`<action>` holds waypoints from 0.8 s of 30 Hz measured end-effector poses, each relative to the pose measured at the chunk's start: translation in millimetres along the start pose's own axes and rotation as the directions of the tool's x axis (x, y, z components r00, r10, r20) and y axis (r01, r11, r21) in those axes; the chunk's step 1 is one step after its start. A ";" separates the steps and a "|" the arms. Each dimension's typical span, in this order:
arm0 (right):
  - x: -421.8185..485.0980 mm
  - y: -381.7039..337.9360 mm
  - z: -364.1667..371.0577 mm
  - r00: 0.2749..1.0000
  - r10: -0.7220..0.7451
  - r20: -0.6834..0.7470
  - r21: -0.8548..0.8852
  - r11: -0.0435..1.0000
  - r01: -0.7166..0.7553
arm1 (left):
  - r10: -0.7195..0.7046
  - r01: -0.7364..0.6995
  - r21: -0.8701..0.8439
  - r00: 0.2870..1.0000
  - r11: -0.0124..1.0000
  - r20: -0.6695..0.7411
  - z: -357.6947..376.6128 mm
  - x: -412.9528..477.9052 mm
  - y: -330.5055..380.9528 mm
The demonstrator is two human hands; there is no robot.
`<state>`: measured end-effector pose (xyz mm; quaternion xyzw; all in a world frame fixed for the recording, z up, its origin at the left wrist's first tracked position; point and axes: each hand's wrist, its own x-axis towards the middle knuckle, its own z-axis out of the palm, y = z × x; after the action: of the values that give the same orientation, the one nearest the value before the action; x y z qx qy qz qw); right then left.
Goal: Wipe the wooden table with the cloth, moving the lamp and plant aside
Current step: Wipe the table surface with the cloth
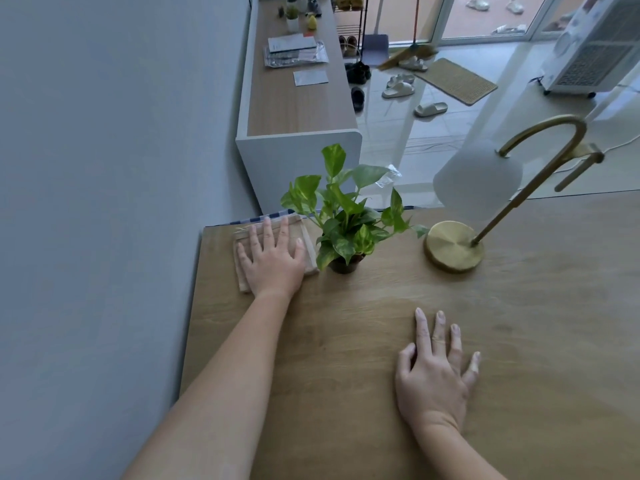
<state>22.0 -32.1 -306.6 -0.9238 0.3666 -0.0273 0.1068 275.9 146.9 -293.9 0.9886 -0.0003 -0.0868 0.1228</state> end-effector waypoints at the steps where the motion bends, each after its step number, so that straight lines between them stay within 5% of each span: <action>1: 0.8 -0.3 -0.2 1.000 -0.001 -0.005 0.006 1.000 0.001 | -0.005 0.005 0.000 1.000 1.000 -0.004 0.2 0.9 3.4; 16: -2.3 1.8 -4.1 1.000 0.000 0.021 -0.003 1.000 0.000 | 0.188 -0.188 0.005 0.982 0.982 0.035 3.3 -38.1 -9.0; 24: -1.4 -0.9 -5.0 1.000 0.004 0.022 -0.012 1.000 -0.004 | 0.177 -0.178 0.005 0.981 0.984 0.084 -9.0 -8.7 -16.6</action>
<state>20.9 -31.4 -301.5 -0.9239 0.3675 -0.0145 0.1053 268.6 165.4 -287.8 0.9809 -0.0944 -0.1168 0.1238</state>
